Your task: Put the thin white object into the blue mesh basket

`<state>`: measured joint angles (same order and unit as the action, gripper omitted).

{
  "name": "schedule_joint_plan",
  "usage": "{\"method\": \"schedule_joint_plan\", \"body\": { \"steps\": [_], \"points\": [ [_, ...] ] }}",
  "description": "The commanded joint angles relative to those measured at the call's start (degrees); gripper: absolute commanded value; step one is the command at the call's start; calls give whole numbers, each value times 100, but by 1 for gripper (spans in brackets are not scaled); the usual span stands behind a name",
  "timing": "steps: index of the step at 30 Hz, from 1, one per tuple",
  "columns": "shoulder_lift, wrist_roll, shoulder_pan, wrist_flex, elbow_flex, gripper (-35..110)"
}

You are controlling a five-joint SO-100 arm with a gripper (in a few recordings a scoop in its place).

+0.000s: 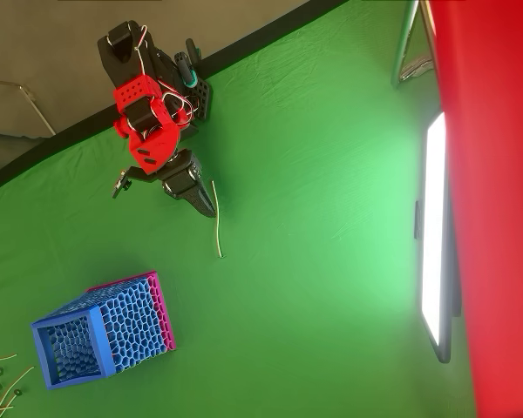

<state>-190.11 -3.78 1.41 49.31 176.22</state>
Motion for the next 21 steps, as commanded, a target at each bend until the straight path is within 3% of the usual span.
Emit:
{"method": "schedule_joint_plan", "body": {
  "steps": [1,13,16,21],
  "points": [
    [0,53,35,-26,44,1],
    [2443,-1336,0,-712,-1336,1],
    [3340,-2118,0,-756,-1854,1],
    [4720,-2118,44,-809,-2593,1]
  ]
}}
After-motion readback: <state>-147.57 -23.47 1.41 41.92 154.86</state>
